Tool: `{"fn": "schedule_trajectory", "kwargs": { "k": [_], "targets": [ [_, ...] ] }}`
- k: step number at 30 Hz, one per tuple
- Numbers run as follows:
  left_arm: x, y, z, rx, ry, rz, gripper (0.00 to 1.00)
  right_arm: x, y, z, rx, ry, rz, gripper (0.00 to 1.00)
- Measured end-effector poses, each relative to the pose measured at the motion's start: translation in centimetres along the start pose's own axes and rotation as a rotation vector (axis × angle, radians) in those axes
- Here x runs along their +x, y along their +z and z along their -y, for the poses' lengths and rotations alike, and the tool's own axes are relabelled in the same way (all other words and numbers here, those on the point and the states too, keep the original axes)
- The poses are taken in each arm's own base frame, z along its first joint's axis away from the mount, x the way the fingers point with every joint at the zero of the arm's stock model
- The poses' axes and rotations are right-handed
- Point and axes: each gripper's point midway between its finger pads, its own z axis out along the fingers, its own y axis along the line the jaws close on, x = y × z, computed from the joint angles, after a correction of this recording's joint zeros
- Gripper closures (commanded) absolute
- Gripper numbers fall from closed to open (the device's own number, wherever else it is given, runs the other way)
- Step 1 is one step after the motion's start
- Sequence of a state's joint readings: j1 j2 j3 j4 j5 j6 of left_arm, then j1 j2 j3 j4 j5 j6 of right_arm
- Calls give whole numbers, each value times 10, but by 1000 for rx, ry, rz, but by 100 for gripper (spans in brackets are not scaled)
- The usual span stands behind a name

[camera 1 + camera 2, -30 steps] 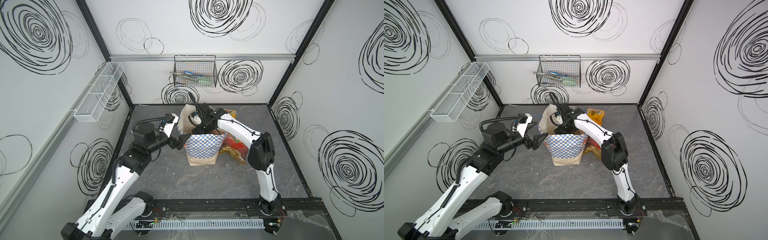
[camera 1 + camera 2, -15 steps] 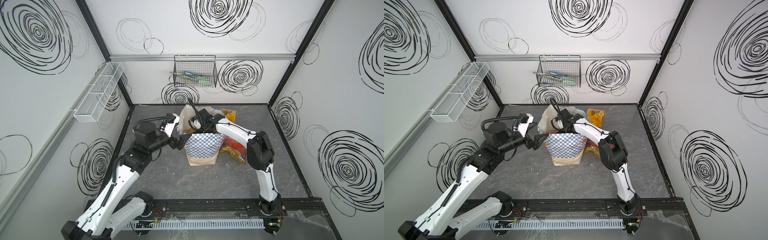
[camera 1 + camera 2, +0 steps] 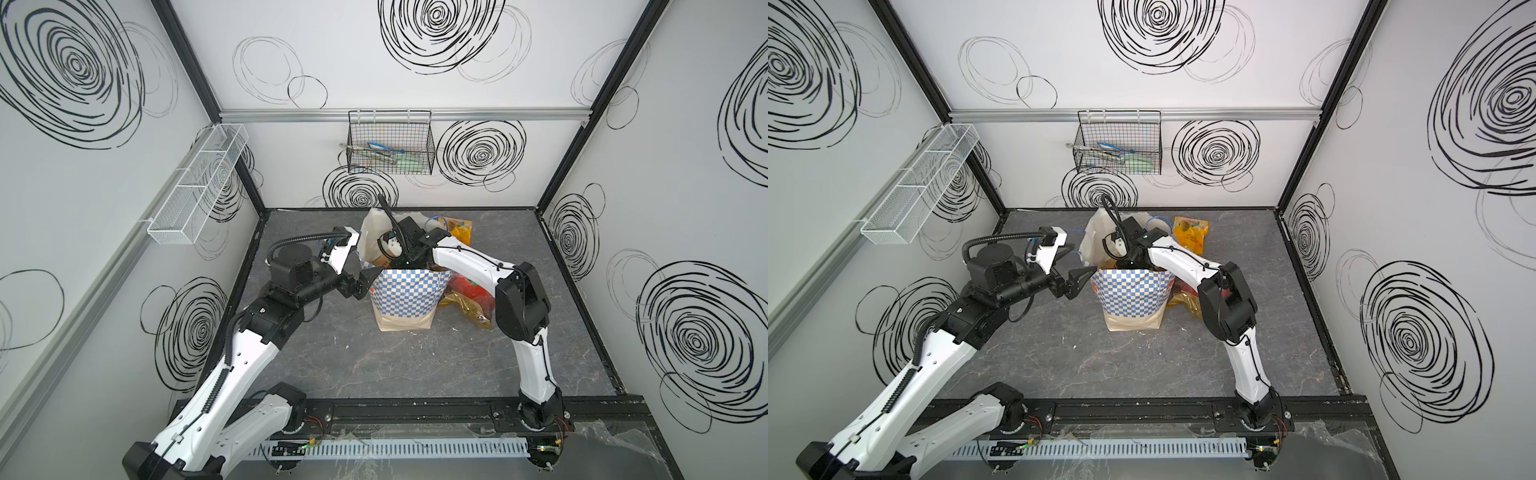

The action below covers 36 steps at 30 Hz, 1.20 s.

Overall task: Take the snacks out of the paper bag
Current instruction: 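Close the right gripper on the orange chip pack's top edge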

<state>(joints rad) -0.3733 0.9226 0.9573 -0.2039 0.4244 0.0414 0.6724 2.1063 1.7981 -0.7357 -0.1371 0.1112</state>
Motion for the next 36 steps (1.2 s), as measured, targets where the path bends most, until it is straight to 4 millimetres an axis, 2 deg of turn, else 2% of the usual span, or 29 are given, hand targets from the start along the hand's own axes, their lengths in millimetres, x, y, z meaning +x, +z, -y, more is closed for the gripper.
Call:
{"fn": "schedule_trajectory", "kwargs": {
  "k": [5,10,20,28,36],
  "targets": [
    [0,0,0,0,0,0,3,0,-7,0,-1,5,2,100],
    [0,0,0,0,0,0,3,-6,-21,-1,-3,15,19,100],
    [0,0,0,0,0,0,3,-34,-61,3,-18,40,119,100],
    [0,0,0,0,0,0,3,-43,-75,2,-41,49,146,100],
    [0,0,0,0,0,1,3,-67,-108,4,-57,55,240,100]
  ]
}}
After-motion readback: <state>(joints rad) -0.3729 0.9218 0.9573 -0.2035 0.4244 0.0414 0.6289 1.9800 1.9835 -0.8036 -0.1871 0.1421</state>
